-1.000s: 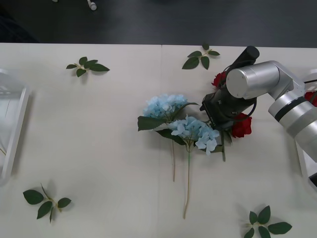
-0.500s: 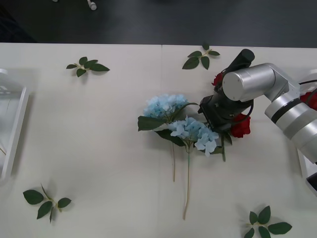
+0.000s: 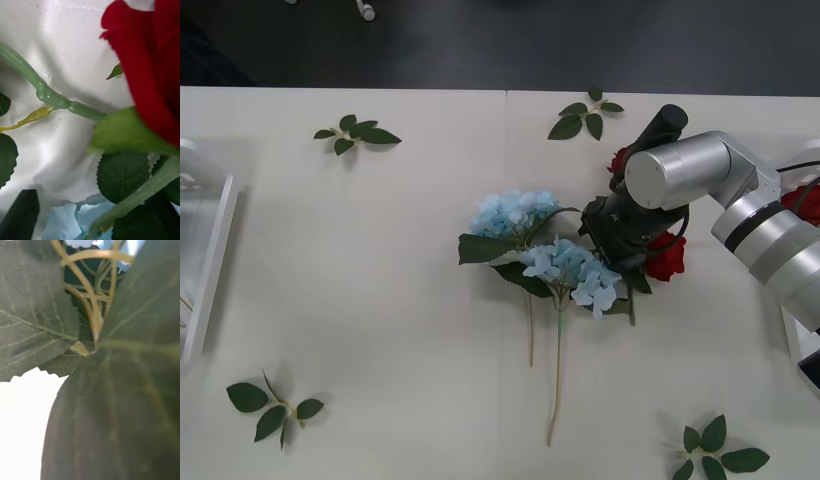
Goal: Put the red flowers into the right box and the blue flowers into the left box
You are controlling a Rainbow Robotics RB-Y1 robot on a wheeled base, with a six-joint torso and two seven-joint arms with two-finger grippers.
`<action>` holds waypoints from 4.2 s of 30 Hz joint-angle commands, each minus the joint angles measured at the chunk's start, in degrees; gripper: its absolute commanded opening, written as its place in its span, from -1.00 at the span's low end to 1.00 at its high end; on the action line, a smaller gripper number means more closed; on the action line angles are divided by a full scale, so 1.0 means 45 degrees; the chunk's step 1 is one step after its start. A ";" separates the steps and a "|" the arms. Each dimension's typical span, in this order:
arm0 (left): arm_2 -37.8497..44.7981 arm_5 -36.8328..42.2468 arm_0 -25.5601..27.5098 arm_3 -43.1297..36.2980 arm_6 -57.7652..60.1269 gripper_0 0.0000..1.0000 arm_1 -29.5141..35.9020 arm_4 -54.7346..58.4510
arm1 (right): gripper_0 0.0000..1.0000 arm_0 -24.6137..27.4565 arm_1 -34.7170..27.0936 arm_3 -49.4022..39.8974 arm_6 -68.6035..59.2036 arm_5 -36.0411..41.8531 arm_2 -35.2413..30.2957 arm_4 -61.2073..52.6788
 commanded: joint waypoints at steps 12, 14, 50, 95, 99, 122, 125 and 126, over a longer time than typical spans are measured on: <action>0.0061 0.2941 0.1031 -0.3999 -0.0378 1.00 0.0633 0.0575 | -1.00 -0.0041 -0.0021 0.0049 0.0476 -0.0019 -0.0054 -0.0150; 0.0218 0.3527 0.1324 -0.4878 -0.0280 1.00 0.0633 0.0750 | -1.00 -0.0060 -0.0060 0.0049 0.0476 -0.0039 -0.0054 -0.0169; -0.0603 0.8761 0.3257 -1.3628 -0.5026 1.00 -0.1476 0.8036 | -1.00 -0.0588 -0.5314 -0.5518 0.1101 0.3008 -0.1128 -0.3275; 0.0139 1.1788 0.0191 -0.8511 -1.8464 1.00 -0.1926 1.2879 | -1.00 0.0565 -1.2560 -0.2451 1.9421 -0.0117 -0.1128 -0.7552; 0.0686 1.2316 0.0015 -0.7652 -1.8729 1.00 -0.1926 1.2821 | -1.00 0.0565 -1.2775 -0.1787 2.0711 0.0059 -0.1109 -0.7376; 0.1136 1.3214 -0.0356 -0.6206 -1.8729 1.00 -0.1262 1.3368 | -1.00 0.0565 -1.1251 0.2060 2.3289 -0.2714 0.2075 -0.6282; 0.1136 1.3214 -0.0356 -0.6206 -1.8729 1.00 -0.1262 1.3368 | -1.00 0.0565 -1.0880 0.2490 2.3269 -0.3339 0.2290 -0.6302; 0.1136 1.3214 -0.0356 -0.6206 -1.8729 1.00 -0.1262 1.3368 | -1.00 0.0565 -1.0743 0.2646 2.3269 -0.3476 0.2290 -0.6321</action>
